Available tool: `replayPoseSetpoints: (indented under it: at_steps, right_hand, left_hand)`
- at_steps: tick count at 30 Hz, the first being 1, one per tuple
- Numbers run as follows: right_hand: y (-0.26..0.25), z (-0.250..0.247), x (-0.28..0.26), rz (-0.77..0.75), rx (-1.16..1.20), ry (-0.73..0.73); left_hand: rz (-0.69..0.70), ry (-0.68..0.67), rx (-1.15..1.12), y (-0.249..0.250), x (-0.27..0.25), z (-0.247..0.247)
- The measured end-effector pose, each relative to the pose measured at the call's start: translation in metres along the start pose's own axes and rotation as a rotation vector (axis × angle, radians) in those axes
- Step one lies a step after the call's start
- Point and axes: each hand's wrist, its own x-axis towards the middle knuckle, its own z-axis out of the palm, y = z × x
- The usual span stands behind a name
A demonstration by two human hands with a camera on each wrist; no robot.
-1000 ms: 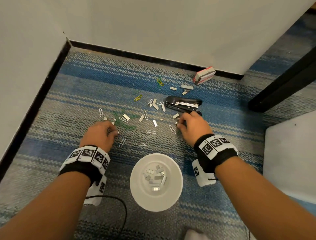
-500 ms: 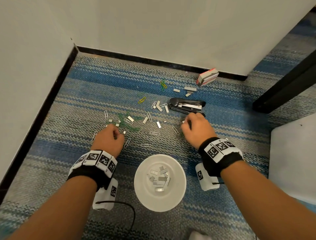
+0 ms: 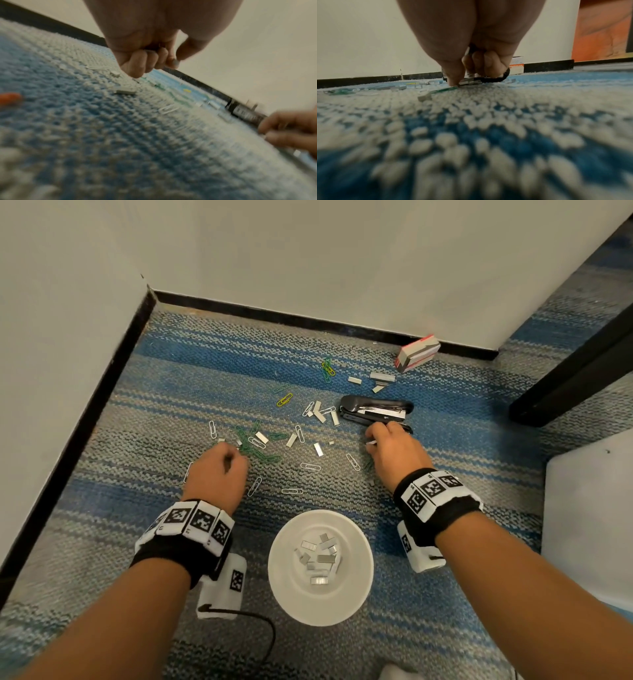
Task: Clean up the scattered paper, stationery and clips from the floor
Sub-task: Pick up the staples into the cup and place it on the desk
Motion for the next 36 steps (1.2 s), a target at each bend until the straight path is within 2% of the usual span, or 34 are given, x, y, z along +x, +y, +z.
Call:
replayPoseSetpoints:
  at_steps: [2, 6, 8, 11, 14, 16, 20, 23, 27, 32, 36]
  right_hand:
    - [-0.001, -0.002, 0.002, 0.007, -0.008, 0.01]
    - [-0.002, -0.005, 0.0, 0.02, 0.01, 0.026]
    - [-0.001, -0.007, -0.005, 0.051, 0.1, 0.04]
    - [-0.007, -0.019, -0.017, 0.085, 0.288, 0.051]
    - [-0.021, -0.039, -0.039, -0.06, 0.447, -0.034]
    - [-0.032, -0.054, -0.06, -0.18, 0.491, -0.065]
    - [-0.056, -0.069, -0.106, -0.359, 0.541, -0.176]
    - [-0.064, -0.071, -0.121, -0.429, 0.547, -0.184]
    - [-0.066, -0.071, -0.127, -0.408, 0.615, -0.244]
    - [-0.076, -0.065, -0.134, -0.395, 0.725, -0.293]
    - [-0.078, -0.068, -0.13, -0.371, 0.859, -0.312]
  left_hand:
    - [-0.063, -0.032, -0.142, 0.006, -0.005, -0.002]
    - [0.001, -0.326, -0.423, 0.025, -0.02, -0.011]
    - [0.125, -0.403, -0.398, 0.037, -0.037, -0.018]
    - [0.397, -0.467, -0.259, 0.054, -0.066, -0.026]
    - [0.588, -0.548, -0.156, 0.063, -0.088, -0.026]
    - [0.63, -0.593, -0.15, 0.063, -0.1, -0.022]
    - [0.646, -0.605, -0.112, 0.062, -0.114, -0.015]
    - [0.679, -0.568, -0.1, 0.064, -0.117, -0.016]
    - [0.713, -0.545, -0.059, 0.061, -0.121, -0.019]
    - [0.665, -0.493, 0.021, 0.052, -0.122, -0.024]
    - [0.631, -0.484, -0.049, 0.058, -0.119, -0.03]
